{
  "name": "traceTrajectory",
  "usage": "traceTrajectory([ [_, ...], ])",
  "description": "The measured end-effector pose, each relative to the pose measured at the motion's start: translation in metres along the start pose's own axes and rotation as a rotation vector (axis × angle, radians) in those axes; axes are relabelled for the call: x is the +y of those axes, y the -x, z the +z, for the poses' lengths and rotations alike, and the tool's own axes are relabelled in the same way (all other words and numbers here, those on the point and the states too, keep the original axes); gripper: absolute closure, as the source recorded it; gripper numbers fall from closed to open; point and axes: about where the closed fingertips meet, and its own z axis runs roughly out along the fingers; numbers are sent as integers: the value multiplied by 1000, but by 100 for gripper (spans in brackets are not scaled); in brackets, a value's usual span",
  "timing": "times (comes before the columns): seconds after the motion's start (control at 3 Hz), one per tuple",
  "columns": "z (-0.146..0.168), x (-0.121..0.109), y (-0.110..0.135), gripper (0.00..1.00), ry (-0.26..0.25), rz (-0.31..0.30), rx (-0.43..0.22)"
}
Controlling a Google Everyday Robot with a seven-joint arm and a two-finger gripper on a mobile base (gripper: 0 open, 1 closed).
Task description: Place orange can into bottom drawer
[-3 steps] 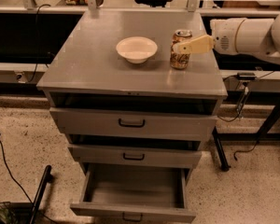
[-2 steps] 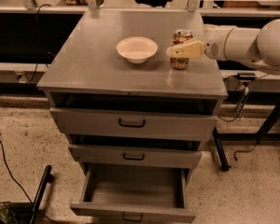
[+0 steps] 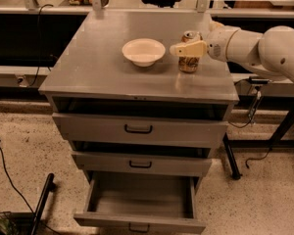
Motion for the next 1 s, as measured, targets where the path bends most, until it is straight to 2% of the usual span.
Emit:
traceTrajectory([
  [0.33,8,2,5,17,16,13,-23],
  [1.0,-7,11,-26,63,22,87,25],
])
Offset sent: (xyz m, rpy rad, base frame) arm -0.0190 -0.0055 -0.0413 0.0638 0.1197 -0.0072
